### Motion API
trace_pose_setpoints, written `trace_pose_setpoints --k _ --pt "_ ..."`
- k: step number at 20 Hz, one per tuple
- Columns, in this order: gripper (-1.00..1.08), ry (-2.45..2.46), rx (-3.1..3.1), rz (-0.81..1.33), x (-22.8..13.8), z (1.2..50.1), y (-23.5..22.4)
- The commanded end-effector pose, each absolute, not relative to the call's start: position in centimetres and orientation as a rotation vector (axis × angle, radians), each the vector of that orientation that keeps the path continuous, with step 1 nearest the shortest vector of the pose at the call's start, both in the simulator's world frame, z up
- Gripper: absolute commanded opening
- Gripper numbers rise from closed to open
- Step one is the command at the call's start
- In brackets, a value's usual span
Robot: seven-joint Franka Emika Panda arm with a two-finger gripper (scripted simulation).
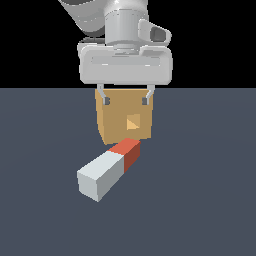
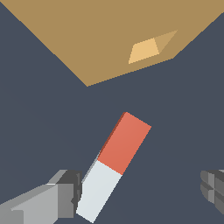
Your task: Insert the peg into the horizontal hole in a box.
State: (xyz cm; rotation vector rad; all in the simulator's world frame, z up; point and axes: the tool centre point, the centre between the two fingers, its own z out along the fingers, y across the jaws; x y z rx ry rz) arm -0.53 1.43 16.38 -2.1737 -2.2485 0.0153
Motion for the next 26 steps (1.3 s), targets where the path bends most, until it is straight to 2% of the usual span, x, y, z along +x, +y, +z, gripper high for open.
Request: trace_pose_setpoints --k 1,12,26 --pt "1.0 -2.248 -2.174 0.015 -0.5 16.4 1.4" --pt "1.0 -2.103 -2.32 0.012 -1.2 14.2 -1.0" --pt "1.0 -1.649 -2.674 0.003 -4.8 8.2 -6.9"
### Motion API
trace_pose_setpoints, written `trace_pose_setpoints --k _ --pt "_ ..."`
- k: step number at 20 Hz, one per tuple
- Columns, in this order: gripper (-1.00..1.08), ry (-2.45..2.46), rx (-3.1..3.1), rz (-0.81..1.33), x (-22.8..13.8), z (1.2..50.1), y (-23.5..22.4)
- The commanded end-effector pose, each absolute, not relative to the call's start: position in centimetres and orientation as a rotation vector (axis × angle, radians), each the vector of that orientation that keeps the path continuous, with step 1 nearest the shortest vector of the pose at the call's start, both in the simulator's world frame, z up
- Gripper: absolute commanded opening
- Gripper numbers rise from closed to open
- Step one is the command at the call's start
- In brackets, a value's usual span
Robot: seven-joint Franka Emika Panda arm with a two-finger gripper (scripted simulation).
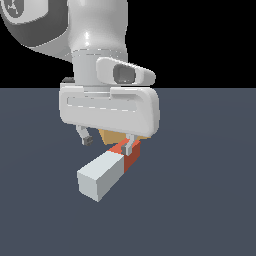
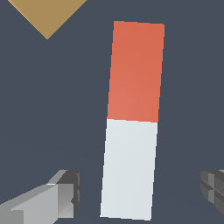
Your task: Insert the peg into the horizontal hole in a box.
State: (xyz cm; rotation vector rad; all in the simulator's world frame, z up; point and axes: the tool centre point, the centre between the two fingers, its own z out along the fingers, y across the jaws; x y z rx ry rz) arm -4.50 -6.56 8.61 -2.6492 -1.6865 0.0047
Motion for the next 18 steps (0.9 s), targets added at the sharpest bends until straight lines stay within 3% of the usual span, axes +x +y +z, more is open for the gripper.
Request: trace_pose_setpoints --k 1,18 --pt "1.0 -1.632 -2.685 0.002 -5.0 8.0 -7.1" --pt "1.0 -1.594 -2.708 0.001 -5.5 3.8 -7.4"
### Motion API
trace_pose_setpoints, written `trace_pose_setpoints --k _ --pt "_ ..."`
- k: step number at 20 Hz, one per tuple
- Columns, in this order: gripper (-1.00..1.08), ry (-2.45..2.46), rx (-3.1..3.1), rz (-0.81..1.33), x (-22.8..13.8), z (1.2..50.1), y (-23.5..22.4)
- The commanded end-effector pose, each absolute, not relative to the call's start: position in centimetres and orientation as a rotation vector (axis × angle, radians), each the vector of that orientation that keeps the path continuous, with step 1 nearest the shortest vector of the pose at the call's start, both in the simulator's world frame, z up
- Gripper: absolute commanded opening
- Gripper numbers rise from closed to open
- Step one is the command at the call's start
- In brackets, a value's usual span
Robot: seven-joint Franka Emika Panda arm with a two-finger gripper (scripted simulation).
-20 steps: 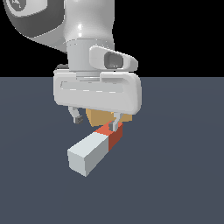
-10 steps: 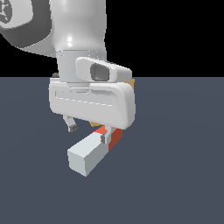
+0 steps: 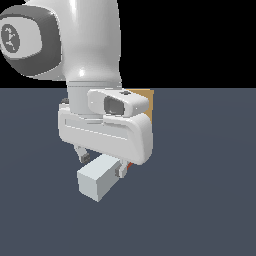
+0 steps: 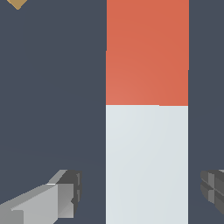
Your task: Insert the peg into the horizontal hole in a box.
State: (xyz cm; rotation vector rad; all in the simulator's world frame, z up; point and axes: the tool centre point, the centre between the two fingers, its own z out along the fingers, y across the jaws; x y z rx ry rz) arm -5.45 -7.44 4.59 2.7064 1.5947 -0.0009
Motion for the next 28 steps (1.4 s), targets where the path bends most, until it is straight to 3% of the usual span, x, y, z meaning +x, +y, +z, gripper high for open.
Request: trace_pose_setpoints --k 1,7,8,28 --pt "1.0 1.593 2.708 -0.001 -5.5 3.4 -7.4" --pt "1.0 1.592 2.709 0.0 -5.4 2.4 -7.4" --pt "-1.0 1.592 2.709 0.0 -5.4 2.4 -7.4" --pt "-1.0 1.719 2.628 0.0 -3.7 3.0 -7.2"
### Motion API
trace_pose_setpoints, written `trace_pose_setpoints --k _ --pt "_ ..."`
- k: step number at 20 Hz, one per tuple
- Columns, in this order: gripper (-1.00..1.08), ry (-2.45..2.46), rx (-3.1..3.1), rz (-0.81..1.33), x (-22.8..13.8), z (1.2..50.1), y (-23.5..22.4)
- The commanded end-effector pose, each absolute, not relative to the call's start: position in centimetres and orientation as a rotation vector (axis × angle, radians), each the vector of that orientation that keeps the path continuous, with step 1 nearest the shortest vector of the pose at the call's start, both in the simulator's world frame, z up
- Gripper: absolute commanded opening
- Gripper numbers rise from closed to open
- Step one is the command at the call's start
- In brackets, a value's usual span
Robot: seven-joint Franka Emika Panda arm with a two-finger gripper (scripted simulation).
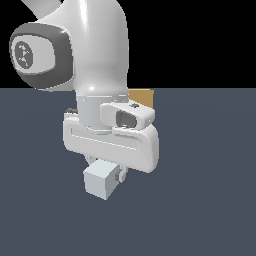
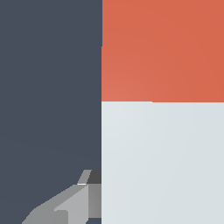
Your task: Insert the peg into the horizontal hole in a box.
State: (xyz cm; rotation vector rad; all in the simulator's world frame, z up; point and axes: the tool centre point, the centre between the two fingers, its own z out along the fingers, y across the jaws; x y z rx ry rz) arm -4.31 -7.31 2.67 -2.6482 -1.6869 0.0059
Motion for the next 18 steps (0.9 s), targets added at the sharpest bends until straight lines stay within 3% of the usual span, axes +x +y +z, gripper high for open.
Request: trace_pose_setpoints --k 1,18 --pt "-1.0 -1.747 -2.613 0.0 -3.4 3.1 -7.2" --pt "-1.0 -2.387 -2.045 0.001 5.1 6.4 -2.4"
